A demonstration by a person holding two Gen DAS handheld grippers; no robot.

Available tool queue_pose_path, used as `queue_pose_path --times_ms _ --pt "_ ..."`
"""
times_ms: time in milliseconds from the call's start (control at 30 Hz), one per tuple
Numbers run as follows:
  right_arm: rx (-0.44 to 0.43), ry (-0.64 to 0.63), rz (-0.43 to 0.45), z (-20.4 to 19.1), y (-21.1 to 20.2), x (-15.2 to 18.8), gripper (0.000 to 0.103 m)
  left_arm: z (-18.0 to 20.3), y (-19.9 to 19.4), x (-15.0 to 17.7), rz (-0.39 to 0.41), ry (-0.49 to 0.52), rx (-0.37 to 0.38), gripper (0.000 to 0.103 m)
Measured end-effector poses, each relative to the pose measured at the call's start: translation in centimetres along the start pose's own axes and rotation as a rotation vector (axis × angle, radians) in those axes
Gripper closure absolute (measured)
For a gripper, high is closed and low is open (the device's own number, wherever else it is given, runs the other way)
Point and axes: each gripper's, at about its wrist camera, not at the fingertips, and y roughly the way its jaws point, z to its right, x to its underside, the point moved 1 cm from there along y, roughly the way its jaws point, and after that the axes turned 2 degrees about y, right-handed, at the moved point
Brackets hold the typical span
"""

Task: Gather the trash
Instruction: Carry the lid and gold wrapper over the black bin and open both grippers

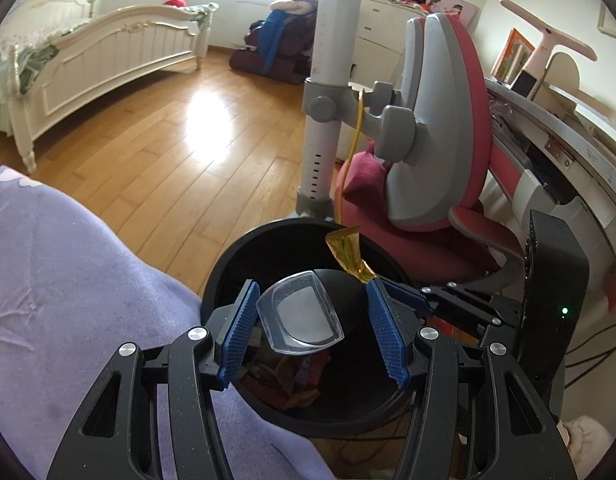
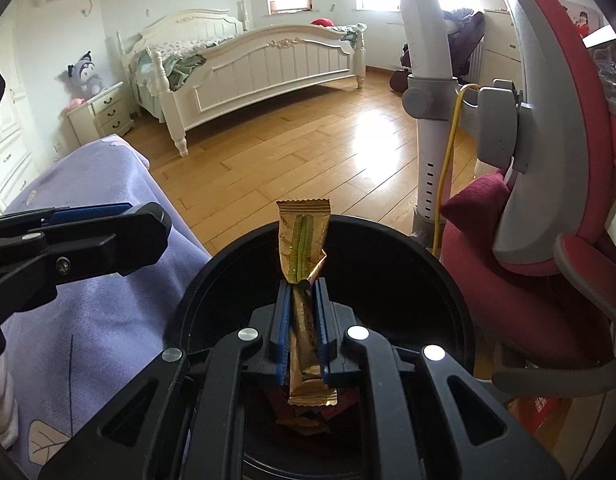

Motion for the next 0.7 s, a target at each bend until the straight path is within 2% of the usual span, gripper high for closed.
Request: queue_pose_path --times_ms 700 --pt "0.010 0.054 -0.058 1.9 0.4 2.3 0.088 1.5 2.5 -0.5 -0.082 0.030 0.012 0.047"
